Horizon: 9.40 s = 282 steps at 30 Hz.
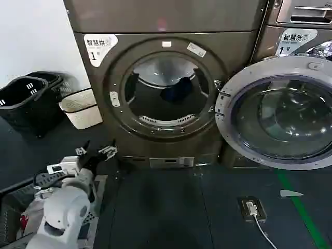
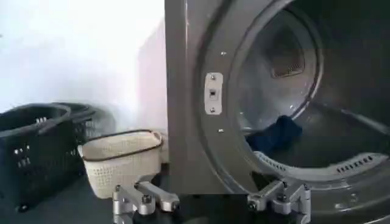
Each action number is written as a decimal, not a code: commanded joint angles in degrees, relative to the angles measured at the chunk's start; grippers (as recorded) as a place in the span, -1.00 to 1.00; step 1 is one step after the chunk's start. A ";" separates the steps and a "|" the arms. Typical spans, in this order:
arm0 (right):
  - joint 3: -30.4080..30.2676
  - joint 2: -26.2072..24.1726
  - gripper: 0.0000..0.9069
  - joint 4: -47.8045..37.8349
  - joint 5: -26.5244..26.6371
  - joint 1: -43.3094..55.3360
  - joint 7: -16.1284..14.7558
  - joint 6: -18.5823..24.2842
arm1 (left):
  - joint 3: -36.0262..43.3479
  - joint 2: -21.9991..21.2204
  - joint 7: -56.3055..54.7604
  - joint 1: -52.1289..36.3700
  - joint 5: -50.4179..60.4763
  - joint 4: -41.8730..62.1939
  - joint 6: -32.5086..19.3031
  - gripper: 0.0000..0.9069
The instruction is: Grasp the clothes from the dryer.
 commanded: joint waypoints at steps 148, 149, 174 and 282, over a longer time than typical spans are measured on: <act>-0.76 1.14 1.00 0.16 2.51 0.08 -6.97 13.78 | 4.20 -0.92 0.96 -4.76 0.78 2.84 0.09 1.00; -0.71 1.14 1.00 0.22 2.52 0.02 -7.00 13.80 | 4.19 -0.95 0.98 -4.75 0.79 2.85 0.07 1.00; -0.53 1.02 1.00 0.16 2.57 -0.02 -7.43 14.01 | 4.81 -0.95 1.12 -5.60 0.85 3.52 0.12 1.00; -0.66 0.39 1.00 0.24 2.35 0.82 -6.82 14.17 | 22.40 -9.32 57.89 -56.59 30.93 82.73 -16.46 1.00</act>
